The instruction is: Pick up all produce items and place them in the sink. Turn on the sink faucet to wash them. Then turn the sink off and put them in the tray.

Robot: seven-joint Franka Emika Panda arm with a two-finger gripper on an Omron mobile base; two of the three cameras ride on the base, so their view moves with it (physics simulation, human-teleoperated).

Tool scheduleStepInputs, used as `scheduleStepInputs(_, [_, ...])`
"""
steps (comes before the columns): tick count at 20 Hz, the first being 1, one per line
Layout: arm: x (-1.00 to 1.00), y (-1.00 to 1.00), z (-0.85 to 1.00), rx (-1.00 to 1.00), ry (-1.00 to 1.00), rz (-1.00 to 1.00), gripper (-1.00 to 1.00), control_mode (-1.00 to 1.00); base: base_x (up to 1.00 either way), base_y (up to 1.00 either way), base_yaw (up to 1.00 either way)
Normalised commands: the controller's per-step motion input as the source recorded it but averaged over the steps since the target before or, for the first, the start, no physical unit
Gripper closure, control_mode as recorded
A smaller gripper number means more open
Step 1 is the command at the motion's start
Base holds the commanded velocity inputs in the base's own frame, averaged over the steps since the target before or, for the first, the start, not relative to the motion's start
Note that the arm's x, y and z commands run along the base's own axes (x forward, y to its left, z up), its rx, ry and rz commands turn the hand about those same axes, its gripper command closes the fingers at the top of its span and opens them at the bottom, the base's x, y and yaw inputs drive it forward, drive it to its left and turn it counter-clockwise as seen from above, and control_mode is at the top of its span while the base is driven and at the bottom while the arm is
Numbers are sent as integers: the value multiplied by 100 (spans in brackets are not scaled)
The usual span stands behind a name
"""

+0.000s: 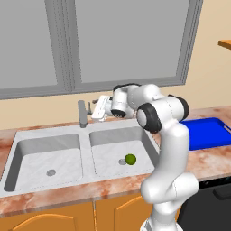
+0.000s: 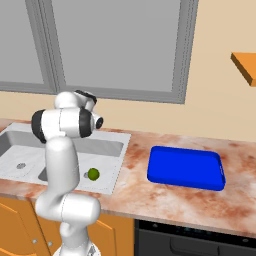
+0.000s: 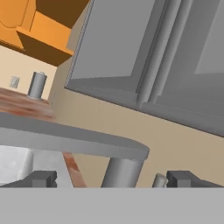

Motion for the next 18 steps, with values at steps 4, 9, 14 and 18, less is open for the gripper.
scheduleStepInputs(4, [20,9,-9,0,0,0,-100,-100,0,0,0])
scheduleStepInputs(9, [17,20,-7,0,0,0,-100,-100,0,0,0])
scheduleStepInputs(14, [11,17,-6,0,0,0,-100,-100,0,0,0])
scheduleStepInputs(18, [6,1,-6,-1,1,0,-100,-100,0,0,0])
